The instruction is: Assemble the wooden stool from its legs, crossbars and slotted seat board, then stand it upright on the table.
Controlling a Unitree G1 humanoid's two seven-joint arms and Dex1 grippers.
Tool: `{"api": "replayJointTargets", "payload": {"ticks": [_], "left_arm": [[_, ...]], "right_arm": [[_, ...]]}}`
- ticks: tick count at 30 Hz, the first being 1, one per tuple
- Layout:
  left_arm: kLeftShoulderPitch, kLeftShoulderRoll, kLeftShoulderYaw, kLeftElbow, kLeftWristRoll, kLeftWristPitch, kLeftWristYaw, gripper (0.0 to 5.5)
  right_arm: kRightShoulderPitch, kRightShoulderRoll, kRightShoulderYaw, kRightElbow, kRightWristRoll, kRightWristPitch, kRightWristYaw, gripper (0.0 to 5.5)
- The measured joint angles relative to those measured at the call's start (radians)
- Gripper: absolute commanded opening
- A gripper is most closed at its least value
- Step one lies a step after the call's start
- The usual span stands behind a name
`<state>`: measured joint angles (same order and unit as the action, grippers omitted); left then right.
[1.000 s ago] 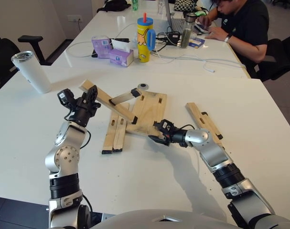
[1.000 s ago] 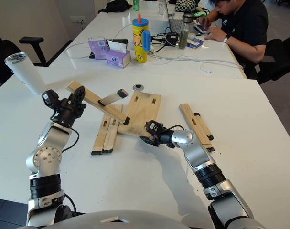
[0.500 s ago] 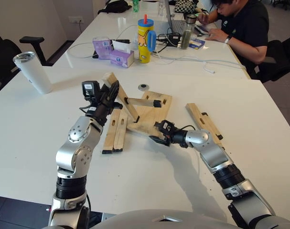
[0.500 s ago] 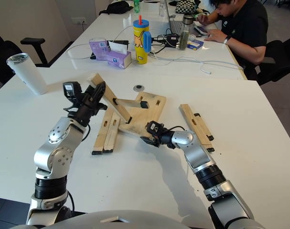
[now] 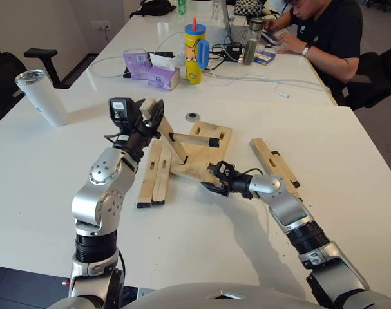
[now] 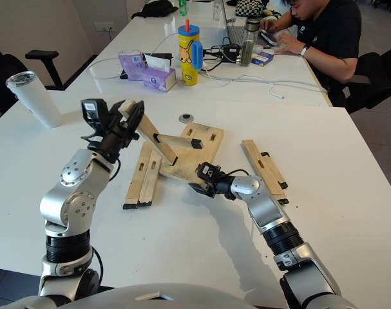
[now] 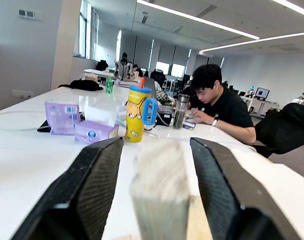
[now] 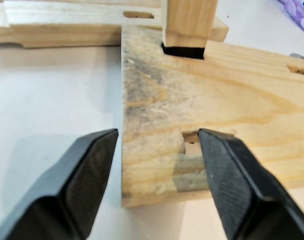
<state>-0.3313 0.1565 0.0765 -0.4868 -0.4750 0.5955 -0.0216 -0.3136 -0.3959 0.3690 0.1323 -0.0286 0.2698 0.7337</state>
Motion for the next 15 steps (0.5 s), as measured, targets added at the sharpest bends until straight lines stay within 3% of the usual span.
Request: {"api": "replayJointTargets", "payload": {"ticks": [9,15], "left_arm": [[-0.097,-0.02,0.157,-0.036,-0.126,0.005,0.04,2.47],[-0.072,-0.143,0.189,0.165,-0.21,-0.004,0.06,2.47]], "right_arm": [[0.006,0.0,-0.001,-0.002,0.0,-0.003,0.0,2.97],[0.006,0.004,-0.003,-0.002,0.0,-0.003,-0.001,2.97]]}}
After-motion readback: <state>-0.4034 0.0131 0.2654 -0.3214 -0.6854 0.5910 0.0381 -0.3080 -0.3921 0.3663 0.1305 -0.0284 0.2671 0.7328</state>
